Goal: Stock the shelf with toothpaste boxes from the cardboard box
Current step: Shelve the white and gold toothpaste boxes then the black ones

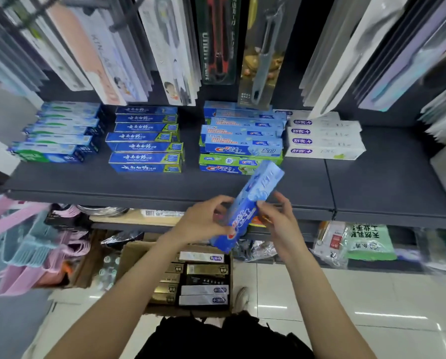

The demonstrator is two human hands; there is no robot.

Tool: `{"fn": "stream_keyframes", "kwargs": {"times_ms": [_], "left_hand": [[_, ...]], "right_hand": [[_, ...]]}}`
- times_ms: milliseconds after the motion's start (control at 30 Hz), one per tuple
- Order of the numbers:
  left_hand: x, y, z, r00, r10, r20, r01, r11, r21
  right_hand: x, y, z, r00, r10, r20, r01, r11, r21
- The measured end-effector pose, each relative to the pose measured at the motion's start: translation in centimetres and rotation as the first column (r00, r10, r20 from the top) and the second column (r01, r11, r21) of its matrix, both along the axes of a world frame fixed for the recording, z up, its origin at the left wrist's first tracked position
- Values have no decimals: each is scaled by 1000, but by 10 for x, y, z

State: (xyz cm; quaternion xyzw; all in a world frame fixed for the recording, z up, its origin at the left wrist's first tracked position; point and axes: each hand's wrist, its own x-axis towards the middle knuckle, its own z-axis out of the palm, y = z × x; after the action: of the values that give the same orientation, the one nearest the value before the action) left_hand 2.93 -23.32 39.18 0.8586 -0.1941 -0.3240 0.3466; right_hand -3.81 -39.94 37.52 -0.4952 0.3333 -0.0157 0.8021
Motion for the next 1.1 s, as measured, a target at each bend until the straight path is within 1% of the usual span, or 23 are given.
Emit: {"fn": "stream_keyframes", "kwargs": {"times_ms": [67,133,167,233,267,333,367,467,500,567,633,667,700,733,767,800,867,933,1000,1033,1100], "left_hand": [[19,-2,5,972,-140,187,109,980,169],[39,-10,7,888,-246,390,128,944,305],[50,-16,7,831,-269,486,107,936,336],[73,-28,5,724,-258,640,44,943,330],[85,-34,3,680,-242,692,14,948,318],[106,-46,-5,630,-224,743,-38,947,318],[113,-50,-11,626,-219,748,-66,941,331],[124,-52,-33,656,-185,732,-139,923,358],[124,-50,-37,656,-150,740,-160,931,330],[117,-42,-40,622,-34,782,-194,961,196],[94,-29,-39,509,128,851,-237,971,-5],[77,-20,-39,476,214,853,-267,959,-91],[57,-10,-40,477,288,830,-303,941,-152],[37,2,-42,510,345,788,-346,921,-179],[16,14,-46,567,382,730,-386,906,-174],[-3,28,-53,643,401,652,-427,895,-130],[-35,58,-74,803,417,426,-480,876,47],[-56,87,-94,898,403,177,-437,863,253],[-71,112,-114,937,348,-34,-303,859,413],[-76,123,-125,940,330,-86,-258,854,452],[-82,141,-151,932,344,-117,-258,853,454]], "right_hand": [[7,-23,3,1000,-5,-8,5,999,-34],[17,-45,5,1000,13,-18,-13,1000,-17],[24,-54,4,999,37,-16,-37,999,-3],[40,-68,2,998,58,0,-58,998,40],[50,-72,0,999,52,15,-53,996,69],[71,-79,-6,998,33,49,-39,991,127],[81,-82,-9,998,20,56,-28,989,145],[97,-87,-11,997,-5,75,-9,983,182],[95,-88,-10,996,-4,90,-13,981,192],[83,-85,-9,995,-20,96,3,985,172],[60,-77,-11,997,-43,56,39,997,72],[46,-71,-16,999,-28,32,28,1000,11],[32,-62,-22,1000,5,7,-5,999,-36],[17,-52,-29,999,43,-17,-44,997,-63],[4,-40,-39,995,83,-46,-86,994,-69],[-8,-27,-50,988,133,-83,-138,988,-64],[-29,-2,-78,948,258,-186,-276,958,-78],[-45,21,-108,872,397,-286,-448,883,-140],[-55,42,-135,780,498,-380,-595,777,-204],[-59,52,-148,731,533,-427,-659,714,-236],[-65,70,-173,667,560,-492,-731,622,-282]]}}
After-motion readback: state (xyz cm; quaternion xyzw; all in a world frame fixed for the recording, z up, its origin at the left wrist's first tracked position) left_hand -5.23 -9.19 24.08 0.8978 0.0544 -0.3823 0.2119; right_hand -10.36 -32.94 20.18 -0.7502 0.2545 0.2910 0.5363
